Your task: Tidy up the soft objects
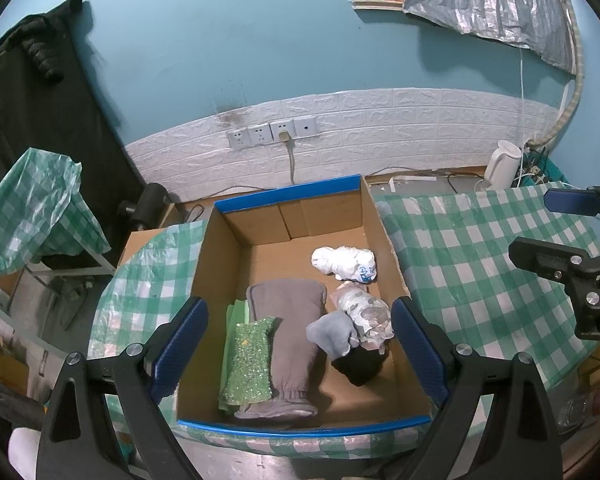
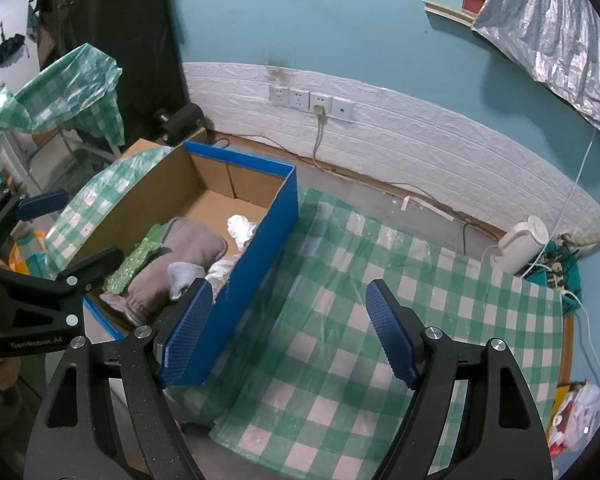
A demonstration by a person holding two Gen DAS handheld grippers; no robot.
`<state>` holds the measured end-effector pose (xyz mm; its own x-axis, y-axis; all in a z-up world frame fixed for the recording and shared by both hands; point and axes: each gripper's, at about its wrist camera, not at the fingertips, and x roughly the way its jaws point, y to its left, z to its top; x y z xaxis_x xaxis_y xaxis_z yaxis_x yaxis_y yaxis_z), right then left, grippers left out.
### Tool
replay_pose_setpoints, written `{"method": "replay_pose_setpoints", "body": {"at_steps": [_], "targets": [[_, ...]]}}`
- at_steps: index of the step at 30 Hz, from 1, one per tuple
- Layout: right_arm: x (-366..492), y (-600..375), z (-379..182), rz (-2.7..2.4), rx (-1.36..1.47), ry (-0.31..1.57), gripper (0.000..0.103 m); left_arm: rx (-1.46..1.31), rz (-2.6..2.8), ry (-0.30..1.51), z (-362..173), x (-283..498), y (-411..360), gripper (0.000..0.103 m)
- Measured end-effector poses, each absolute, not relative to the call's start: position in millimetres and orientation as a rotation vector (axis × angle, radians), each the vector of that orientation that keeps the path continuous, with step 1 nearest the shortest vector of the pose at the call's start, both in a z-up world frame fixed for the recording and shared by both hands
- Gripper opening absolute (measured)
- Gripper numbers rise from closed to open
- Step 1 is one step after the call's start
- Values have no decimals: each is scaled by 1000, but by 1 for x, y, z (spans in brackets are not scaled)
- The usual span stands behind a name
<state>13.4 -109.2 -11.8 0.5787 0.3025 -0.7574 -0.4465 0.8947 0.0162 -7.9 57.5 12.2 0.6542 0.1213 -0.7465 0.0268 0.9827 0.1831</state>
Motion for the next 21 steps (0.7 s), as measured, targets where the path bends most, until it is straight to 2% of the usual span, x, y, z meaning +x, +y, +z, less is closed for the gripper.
{"method": "replay_pose_setpoints", "body": {"at_steps": [21], "targets": [[12,-108,-13,440,-187,851,79,185,56,857,12,-8,56,94]]}}
